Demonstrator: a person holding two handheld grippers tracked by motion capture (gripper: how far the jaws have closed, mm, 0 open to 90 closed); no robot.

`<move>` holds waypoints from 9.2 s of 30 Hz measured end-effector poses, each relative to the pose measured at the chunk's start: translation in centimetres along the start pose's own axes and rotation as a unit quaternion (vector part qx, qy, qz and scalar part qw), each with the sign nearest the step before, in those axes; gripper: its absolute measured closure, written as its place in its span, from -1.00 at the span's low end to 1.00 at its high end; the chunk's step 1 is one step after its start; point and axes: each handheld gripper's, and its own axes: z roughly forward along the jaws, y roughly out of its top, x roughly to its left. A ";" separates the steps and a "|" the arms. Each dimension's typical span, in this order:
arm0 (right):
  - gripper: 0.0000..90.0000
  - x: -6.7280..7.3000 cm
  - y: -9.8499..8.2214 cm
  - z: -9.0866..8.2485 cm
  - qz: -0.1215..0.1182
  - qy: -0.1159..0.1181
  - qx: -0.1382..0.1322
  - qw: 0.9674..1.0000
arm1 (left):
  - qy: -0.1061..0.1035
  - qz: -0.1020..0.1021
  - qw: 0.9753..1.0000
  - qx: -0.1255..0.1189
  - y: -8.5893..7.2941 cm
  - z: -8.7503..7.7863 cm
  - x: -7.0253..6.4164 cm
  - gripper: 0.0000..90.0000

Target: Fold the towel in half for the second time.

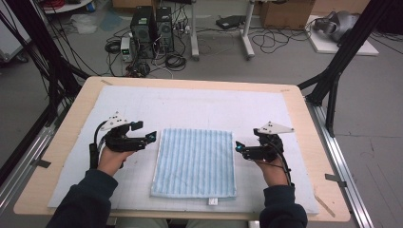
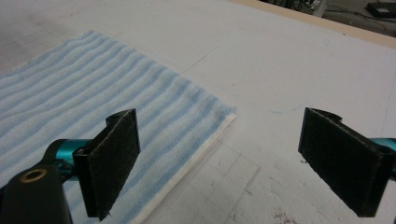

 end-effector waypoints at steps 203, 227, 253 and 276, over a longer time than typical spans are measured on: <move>0.74 8.9 -6.7 -0.8 -0.040 0.051 0.057 0.996 | -0.076 0.010 0.989 0.127 -8.5 -3.5 -7.8 0.88; -0.01 4.3 -2.7 2.9 0.028 0.010 0.033 0.999 | -0.018 -0.062 0.996 0.068 -4.5 0.9 -2.2 0.07; -0.21 5.3 -3.9 0.9 -0.004 -0.012 -0.005 1.000 | -0.004 -0.032 0.999 0.018 -4.2 -0.4 -2.2 -0.35; -0.76 2.5 -6.3 -5.3 -0.004 -0.063 -0.087 0.994 | -0.001 -0.004 0.993 -0.114 -5.9 -5.9 -1.6 -0.56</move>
